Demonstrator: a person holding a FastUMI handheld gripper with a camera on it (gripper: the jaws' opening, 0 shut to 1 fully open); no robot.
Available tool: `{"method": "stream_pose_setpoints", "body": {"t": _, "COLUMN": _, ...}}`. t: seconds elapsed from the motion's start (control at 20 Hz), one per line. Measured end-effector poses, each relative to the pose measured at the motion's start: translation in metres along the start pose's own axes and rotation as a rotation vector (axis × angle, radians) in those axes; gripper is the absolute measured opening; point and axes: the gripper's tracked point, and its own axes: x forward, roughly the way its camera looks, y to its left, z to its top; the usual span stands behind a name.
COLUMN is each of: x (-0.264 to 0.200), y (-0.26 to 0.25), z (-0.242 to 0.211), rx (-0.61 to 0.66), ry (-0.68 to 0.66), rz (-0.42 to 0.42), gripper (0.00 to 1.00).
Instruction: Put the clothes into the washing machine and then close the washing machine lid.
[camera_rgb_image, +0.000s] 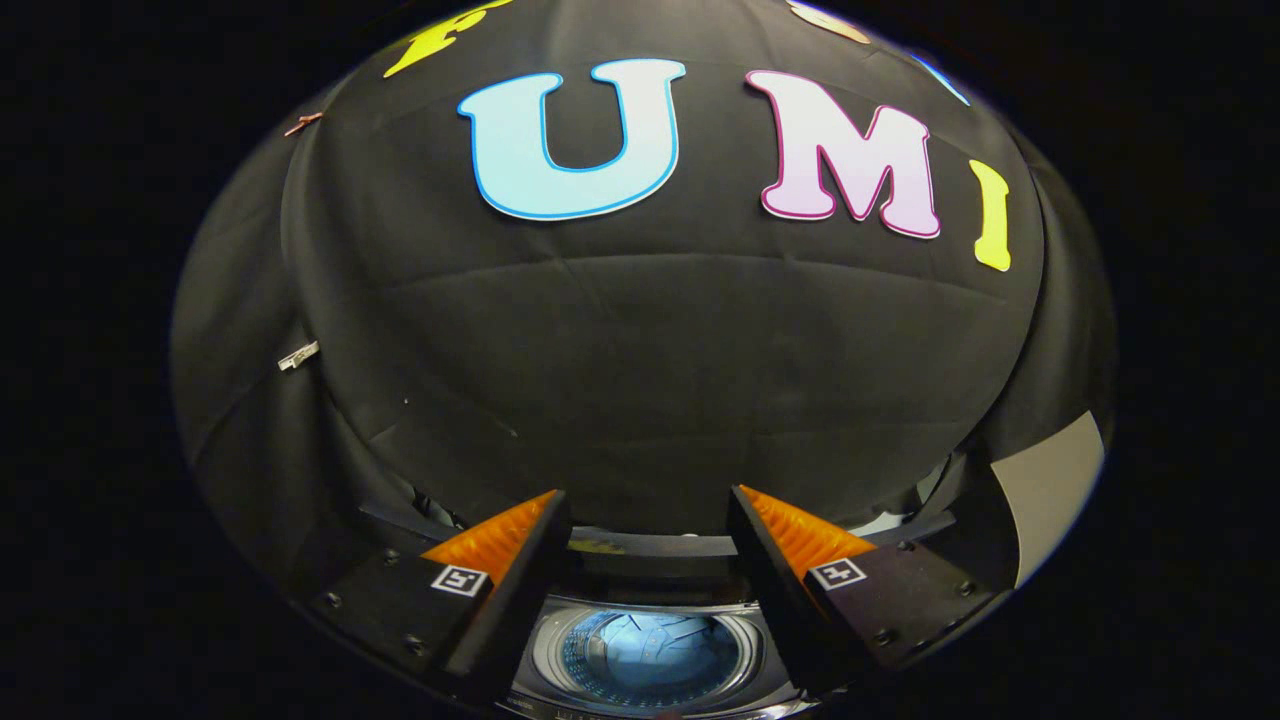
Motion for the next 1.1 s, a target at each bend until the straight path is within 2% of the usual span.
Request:
{"method": "stream_pose_setpoints", "body": {"t": 0.5, "x": -0.0037, "y": 0.0026, "z": 0.0005, "rx": -0.007, "ry": -0.059, "rz": 0.018, "gripper": 1.0}}
{"method": "stream_pose_setpoints", "body": {"t": 1.1, "x": -0.002, "y": 0.0011, "z": -0.0056, "rx": 0.002, "ry": -0.051, "rz": 0.043, "gripper": 1.0}}
